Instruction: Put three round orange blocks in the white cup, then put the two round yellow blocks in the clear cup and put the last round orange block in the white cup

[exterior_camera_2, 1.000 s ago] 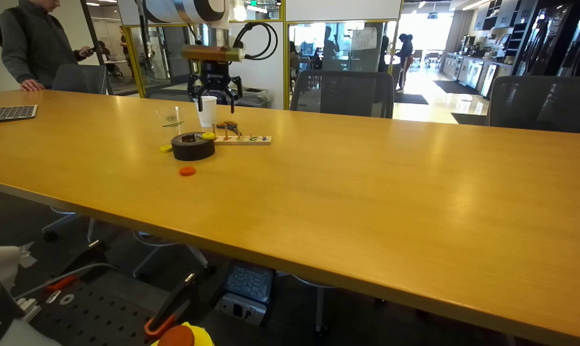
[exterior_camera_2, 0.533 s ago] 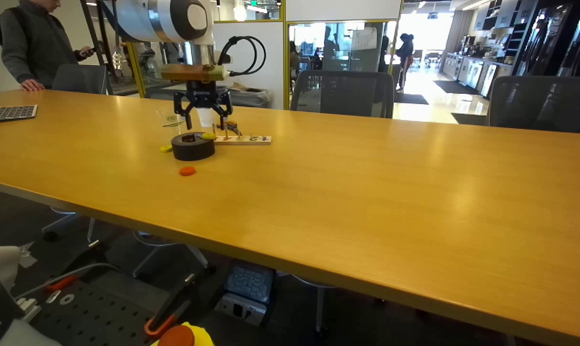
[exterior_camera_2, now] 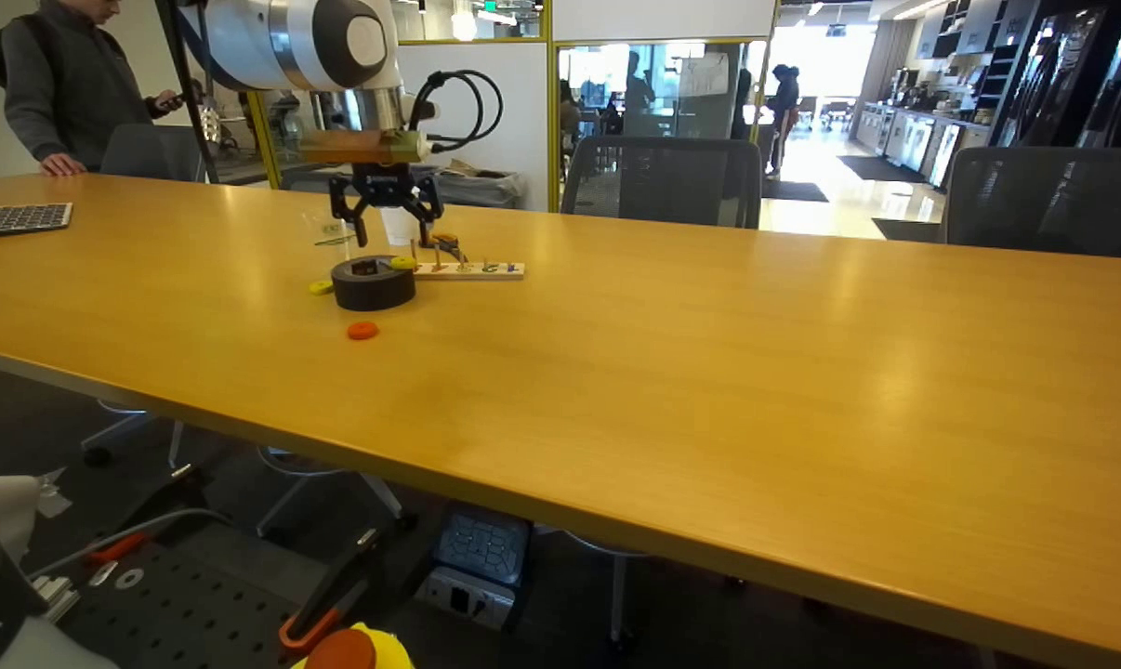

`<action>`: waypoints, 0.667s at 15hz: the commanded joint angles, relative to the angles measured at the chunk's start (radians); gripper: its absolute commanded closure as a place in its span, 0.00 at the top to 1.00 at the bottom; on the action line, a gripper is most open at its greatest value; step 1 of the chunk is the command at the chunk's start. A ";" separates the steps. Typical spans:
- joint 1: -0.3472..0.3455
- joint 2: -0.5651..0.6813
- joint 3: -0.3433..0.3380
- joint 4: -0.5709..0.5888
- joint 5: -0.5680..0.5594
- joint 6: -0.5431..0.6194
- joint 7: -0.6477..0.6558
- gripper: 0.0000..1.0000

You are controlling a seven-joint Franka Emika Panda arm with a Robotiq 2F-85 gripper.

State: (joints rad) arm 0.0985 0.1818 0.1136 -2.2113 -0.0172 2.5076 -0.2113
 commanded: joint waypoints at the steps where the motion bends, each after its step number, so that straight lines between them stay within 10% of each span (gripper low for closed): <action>1: 0.006 0.050 -0.004 0.023 -0.024 0.041 0.050 1.00; 10: 0.014 0.155 -0.010 0.116 -0.055 0.046 0.070 1.00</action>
State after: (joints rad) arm 0.0988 0.3118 0.1133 -2.1462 -0.0367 2.5417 -0.1756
